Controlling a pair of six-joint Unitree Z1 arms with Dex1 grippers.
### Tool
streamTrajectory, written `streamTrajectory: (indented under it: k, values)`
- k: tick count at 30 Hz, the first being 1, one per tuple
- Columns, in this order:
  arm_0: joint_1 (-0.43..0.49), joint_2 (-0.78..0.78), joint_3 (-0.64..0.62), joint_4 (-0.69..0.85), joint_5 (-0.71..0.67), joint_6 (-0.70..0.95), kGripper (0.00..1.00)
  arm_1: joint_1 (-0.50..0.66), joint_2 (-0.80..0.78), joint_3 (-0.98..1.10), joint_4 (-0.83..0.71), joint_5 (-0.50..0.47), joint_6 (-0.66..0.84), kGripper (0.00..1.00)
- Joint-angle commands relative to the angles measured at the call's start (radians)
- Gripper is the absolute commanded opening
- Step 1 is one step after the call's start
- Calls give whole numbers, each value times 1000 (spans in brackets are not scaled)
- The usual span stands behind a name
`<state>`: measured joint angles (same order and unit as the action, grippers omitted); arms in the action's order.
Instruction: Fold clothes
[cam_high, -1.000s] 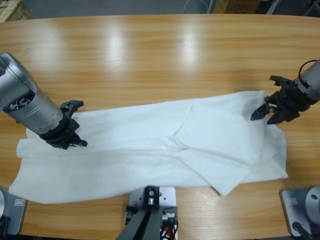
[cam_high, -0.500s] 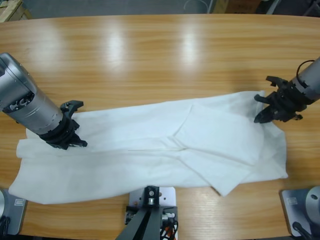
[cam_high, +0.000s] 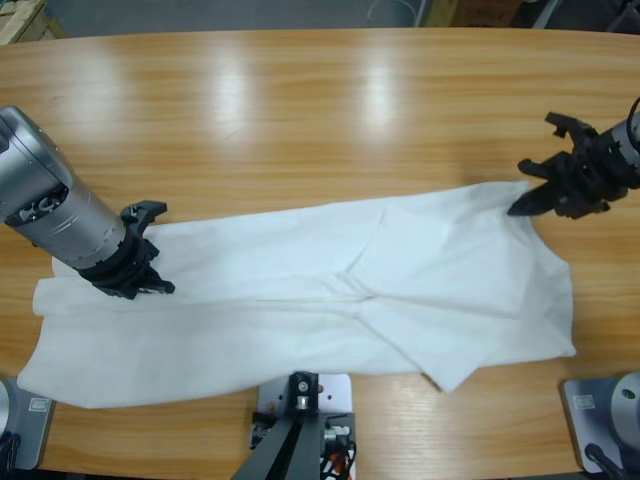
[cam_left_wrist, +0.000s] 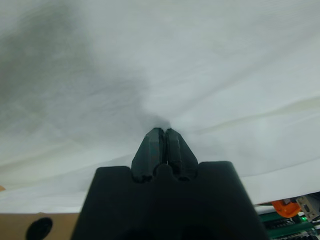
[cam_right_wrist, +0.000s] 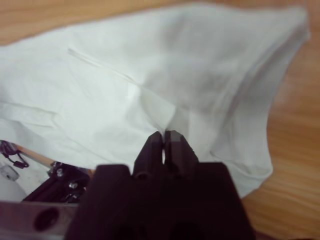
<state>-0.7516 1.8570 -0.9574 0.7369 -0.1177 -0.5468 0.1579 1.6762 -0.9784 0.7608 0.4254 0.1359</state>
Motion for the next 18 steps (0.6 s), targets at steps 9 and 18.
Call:
streamTrajectory:
  k: [9, 18]
  values:
    - [-11, 47, 66, -32, -13, -7, 0, 160, -159, -158, 15, 81, -47, 0]
    - [-11, 39, 83, -42, -13, -7, 0, 165, -116, -89, 59, -26, -62, 0]
